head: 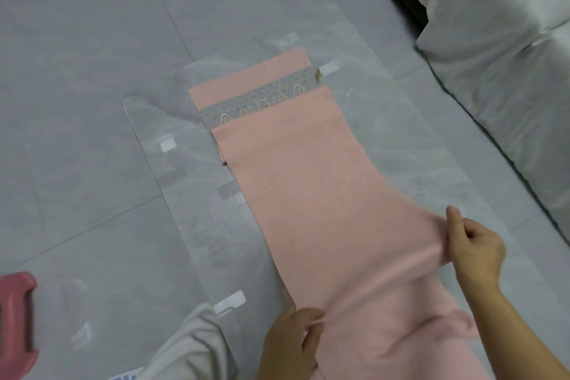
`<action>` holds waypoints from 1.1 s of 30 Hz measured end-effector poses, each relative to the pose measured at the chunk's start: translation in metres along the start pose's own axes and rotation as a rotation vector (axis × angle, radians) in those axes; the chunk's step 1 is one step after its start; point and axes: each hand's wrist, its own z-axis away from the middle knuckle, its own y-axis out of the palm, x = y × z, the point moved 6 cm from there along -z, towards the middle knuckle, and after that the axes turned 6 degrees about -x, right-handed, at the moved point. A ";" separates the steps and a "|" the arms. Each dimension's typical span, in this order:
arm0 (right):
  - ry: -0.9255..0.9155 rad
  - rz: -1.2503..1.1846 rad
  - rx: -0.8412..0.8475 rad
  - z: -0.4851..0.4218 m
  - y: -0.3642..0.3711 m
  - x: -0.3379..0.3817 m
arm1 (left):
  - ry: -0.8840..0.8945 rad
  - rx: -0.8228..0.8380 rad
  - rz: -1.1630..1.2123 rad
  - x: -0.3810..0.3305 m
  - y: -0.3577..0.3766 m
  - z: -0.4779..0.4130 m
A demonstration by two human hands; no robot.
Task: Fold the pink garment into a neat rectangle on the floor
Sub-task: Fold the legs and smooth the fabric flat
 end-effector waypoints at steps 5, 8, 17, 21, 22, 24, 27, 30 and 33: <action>-0.115 0.113 0.101 -0.020 0.041 0.028 | -0.099 -0.166 0.036 0.011 -0.032 -0.057; -0.189 0.224 0.216 -0.035 0.079 0.055 | -0.211 -0.178 -0.069 0.025 -0.041 -0.107; -0.096 0.372 0.480 -0.070 0.182 0.067 | -0.628 -0.181 0.103 0.080 -0.047 -0.206; -0.028 0.251 0.416 -0.083 0.209 0.081 | -0.653 -0.249 0.222 0.081 -0.040 -0.229; -0.024 0.239 0.395 -0.087 0.215 0.084 | -0.651 -0.246 0.240 0.080 -0.037 -0.233; -0.001 0.265 0.385 -0.093 0.224 0.089 | -0.683 -0.222 0.255 0.077 -0.031 -0.241; 0.025 0.348 0.396 -0.096 0.232 0.093 | -0.676 -0.231 0.207 0.072 -0.029 -0.249; -0.013 0.221 0.294 -0.095 0.226 0.096 | -0.576 -0.305 0.160 0.063 -0.034 -0.247; -0.018 0.009 0.197 -0.087 0.210 0.087 | -0.525 -0.377 0.189 0.054 -0.040 -0.233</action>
